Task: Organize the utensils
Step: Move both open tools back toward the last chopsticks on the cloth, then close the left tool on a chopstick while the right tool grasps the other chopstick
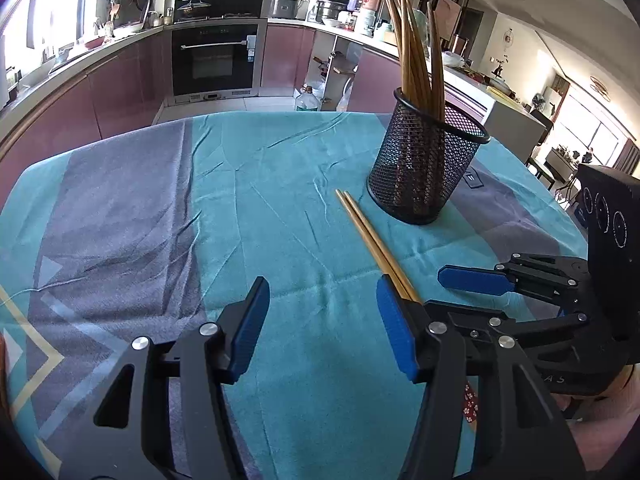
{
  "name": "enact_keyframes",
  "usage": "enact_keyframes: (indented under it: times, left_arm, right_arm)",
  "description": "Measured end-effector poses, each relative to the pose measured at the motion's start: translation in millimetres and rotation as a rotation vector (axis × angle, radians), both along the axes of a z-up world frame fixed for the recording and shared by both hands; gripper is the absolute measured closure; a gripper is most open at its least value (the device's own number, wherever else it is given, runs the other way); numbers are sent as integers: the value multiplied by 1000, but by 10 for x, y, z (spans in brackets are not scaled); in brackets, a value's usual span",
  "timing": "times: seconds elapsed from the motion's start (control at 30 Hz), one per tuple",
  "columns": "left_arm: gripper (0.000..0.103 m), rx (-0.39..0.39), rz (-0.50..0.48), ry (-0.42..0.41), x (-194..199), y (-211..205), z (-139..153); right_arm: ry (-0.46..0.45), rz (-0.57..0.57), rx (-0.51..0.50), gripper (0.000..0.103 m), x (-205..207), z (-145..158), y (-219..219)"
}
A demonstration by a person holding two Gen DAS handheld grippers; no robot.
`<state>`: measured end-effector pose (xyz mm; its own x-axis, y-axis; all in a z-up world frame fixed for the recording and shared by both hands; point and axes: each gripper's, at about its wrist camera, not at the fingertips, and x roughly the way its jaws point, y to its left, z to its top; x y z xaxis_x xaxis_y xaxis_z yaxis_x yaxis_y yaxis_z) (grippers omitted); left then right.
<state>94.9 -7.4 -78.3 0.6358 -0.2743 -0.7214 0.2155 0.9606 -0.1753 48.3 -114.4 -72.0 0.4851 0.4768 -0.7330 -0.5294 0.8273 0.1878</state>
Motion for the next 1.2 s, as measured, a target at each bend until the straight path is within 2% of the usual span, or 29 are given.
enact_keyframes:
  times: [0.47, 0.77, 0.97, 1.2]
  left_arm:
    - [47, 38, -100, 34, 80, -322, -134]
    - [48, 109, -137, 40, 97, -550, -213]
    - [61, 134, -145, 42, 65, -562, -219]
    - [76, 103, -139, 57, 36, -508, -230]
  right_arm:
    - [33, -50, 30, 72, 26, -30, -230]
    - [42, -73, 61, 72, 58, -19, -341]
    - [36, -60, 63, 72, 88, 4, -299]
    - [22, -26, 52, 72, 145, 22, -131]
